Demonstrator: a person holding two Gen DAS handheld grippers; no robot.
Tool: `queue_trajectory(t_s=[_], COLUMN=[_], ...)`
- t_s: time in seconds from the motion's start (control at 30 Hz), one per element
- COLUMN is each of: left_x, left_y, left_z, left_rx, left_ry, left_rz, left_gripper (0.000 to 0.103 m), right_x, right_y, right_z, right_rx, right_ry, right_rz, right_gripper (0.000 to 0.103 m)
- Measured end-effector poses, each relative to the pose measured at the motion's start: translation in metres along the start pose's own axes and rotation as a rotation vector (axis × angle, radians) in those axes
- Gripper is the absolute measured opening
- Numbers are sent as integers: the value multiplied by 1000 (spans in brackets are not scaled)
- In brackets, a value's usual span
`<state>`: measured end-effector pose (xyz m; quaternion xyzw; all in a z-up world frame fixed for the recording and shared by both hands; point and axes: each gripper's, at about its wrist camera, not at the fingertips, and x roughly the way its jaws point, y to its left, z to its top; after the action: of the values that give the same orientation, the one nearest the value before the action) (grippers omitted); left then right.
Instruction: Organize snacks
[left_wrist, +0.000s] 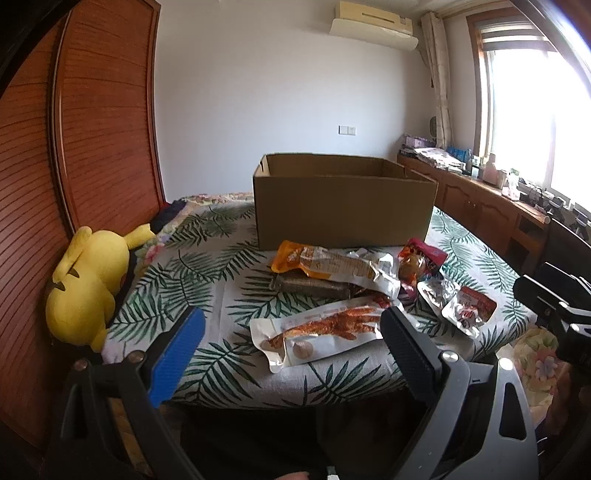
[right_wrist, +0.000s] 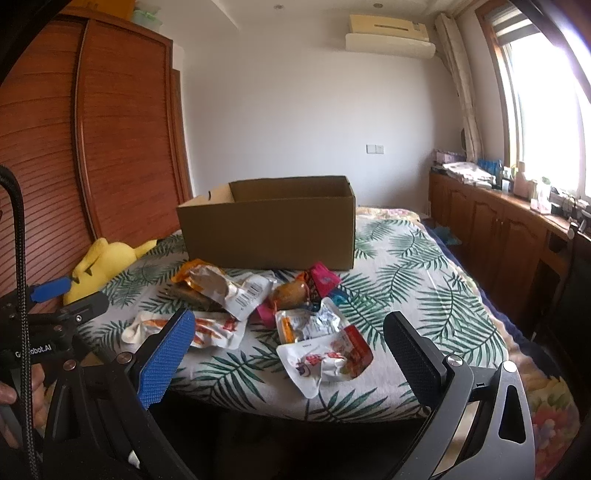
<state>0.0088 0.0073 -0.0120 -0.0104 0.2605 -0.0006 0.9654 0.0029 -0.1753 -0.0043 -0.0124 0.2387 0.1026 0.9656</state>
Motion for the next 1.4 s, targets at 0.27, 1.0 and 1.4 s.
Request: queue_trajectory(t_s=[0.27,1.0,1.4], left_x=[29,82,99], left_y=[2,-1,-10], left_z=[-7,-7,-1], left_rx=[41,123,216], left_ry=[52,136,198], left_rz=[-23,-108,-175], left_gripper=[96,96,96], right_x=[24,84,101], right_y=[-23,-38,-34], right_z=[-14,-41,-41], right_rx=[0,24,-81], right_ry=[81,254,254], right_rz=[-10,21,-46], right_gripper=[103,90,69])
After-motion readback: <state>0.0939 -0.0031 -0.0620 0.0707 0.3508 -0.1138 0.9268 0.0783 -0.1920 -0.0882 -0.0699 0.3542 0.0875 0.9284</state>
